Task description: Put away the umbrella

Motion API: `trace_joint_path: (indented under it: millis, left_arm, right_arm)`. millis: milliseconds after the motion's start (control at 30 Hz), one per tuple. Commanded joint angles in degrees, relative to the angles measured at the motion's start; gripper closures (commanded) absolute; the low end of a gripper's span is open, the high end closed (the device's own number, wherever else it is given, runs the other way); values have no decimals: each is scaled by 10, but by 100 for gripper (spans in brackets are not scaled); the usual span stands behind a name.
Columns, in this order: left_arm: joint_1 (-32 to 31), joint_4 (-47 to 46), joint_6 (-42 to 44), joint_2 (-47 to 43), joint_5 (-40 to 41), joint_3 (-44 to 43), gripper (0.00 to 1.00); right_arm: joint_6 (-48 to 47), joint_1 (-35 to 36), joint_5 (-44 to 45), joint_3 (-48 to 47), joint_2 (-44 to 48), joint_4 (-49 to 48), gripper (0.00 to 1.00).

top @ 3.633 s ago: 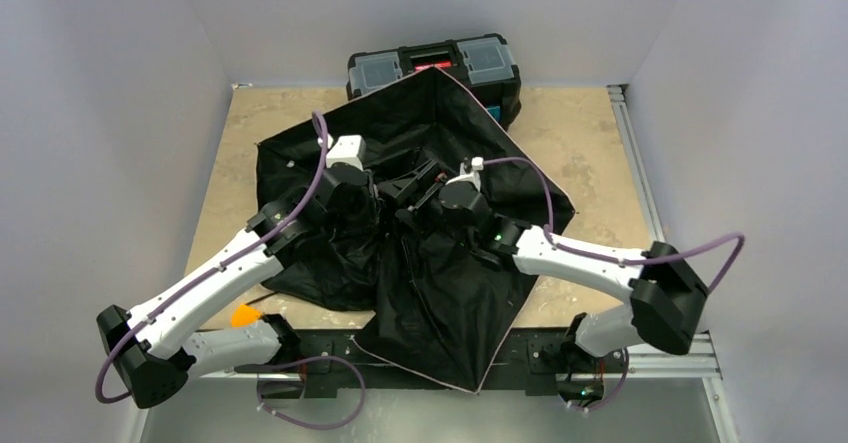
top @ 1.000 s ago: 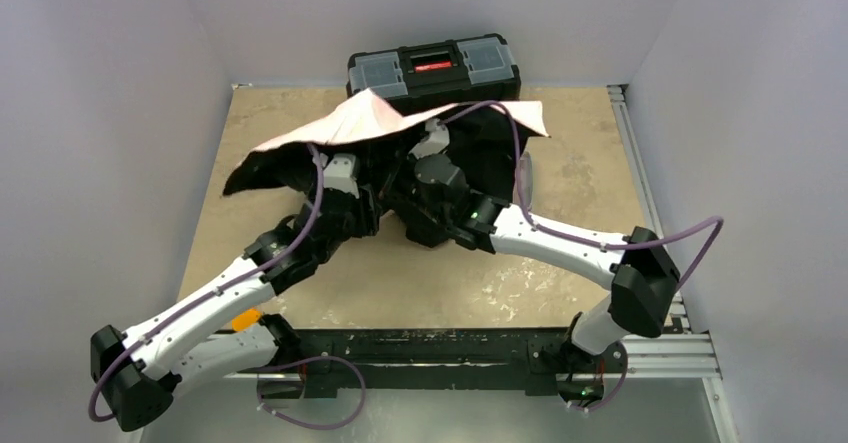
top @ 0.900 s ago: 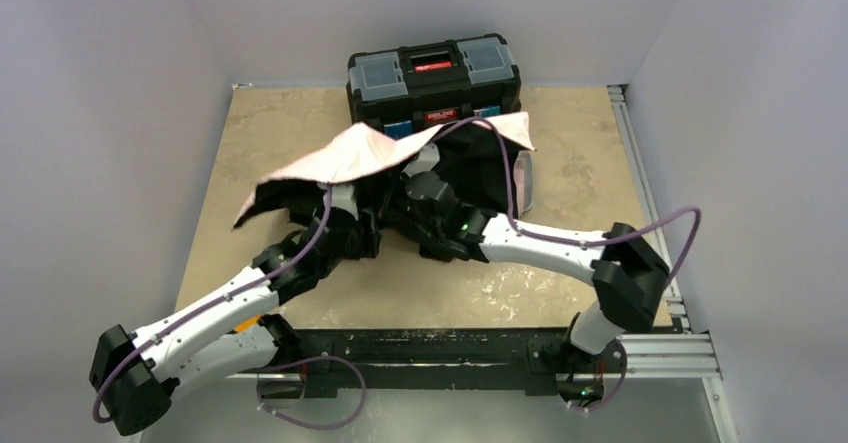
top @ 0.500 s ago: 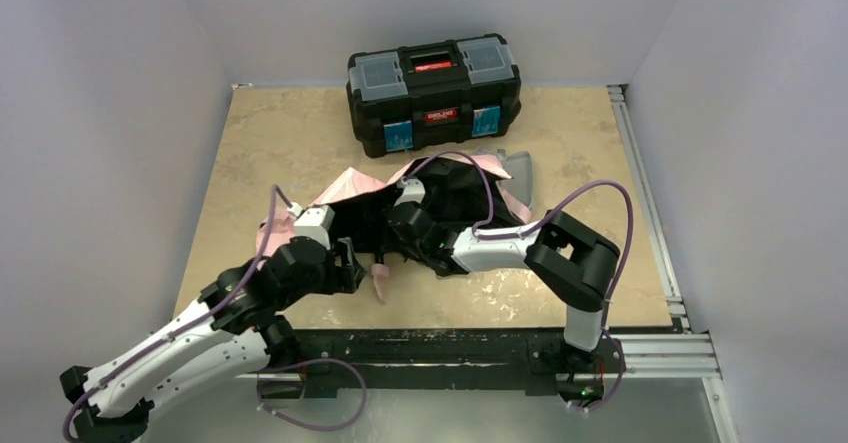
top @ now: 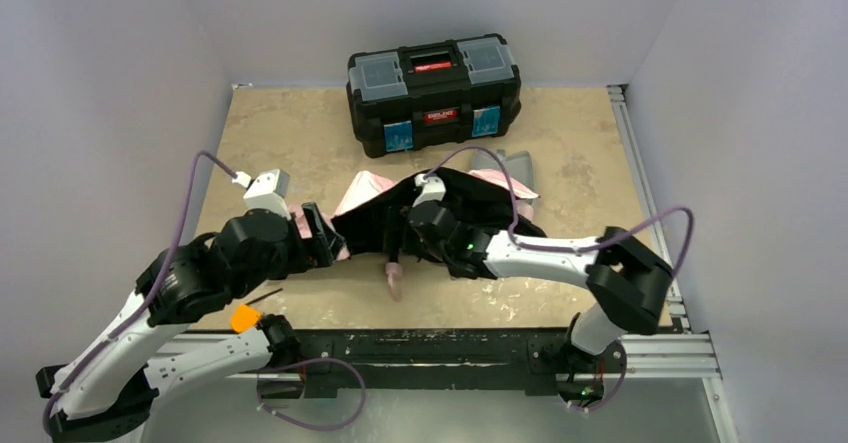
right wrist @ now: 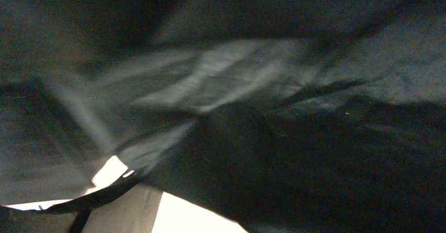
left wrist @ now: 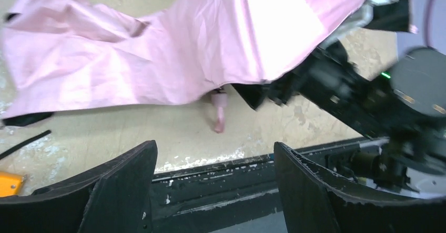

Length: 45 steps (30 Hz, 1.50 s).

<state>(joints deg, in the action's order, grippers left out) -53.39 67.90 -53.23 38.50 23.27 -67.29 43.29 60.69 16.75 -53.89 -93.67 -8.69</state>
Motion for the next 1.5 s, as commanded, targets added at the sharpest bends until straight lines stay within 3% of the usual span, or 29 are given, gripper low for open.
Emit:
trace_joint_path:
  millis: [0, 233, 467, 600, 733, 833, 1000, 1133, 1333, 1467]
  left_arm:
    - [3, 28, -12, 73, 57, -60, 18]
    - [37, -11, 27, 174, 22, -135, 14]
    - [40, -103, 18, 260, -47, -106, 12]
    - [39, -213, 13, 275, -132, -50, 5]
    - [39, -238, 8, 303, -143, -39, 4]
    - [40, -248, 4, 341, -131, -20, 10]
    - [43, -324, 17, 406, -118, 23, 36]
    - [53, -351, 40, 455, -101, 30, 54]
    - [71, -366, 56, 503, -89, 66, 59]
    - [89, -380, 63, 519, -88, 93, 59]
  right_arm:
    - [5, -1, -13, 41, 107, 62, 14]
    - [15, 3, -112, 142, 282, 123, 7]
    - [39, 11, -58, 185, 430, 209, 3]
    - [42, 11, -44, 201, 435, 196, 2]
    - [37, 11, -57, 185, 414, 199, 4]
    - [31, 11, -64, 181, 433, 195, 3]
    - [16, 11, -124, 150, 467, 254, 4]
    - [27, 11, -166, 146, 507, 291, 17]
    - [46, 11, -138, 107, 586, 365, 19]
    - [19, 11, -159, 58, 615, 362, 17]
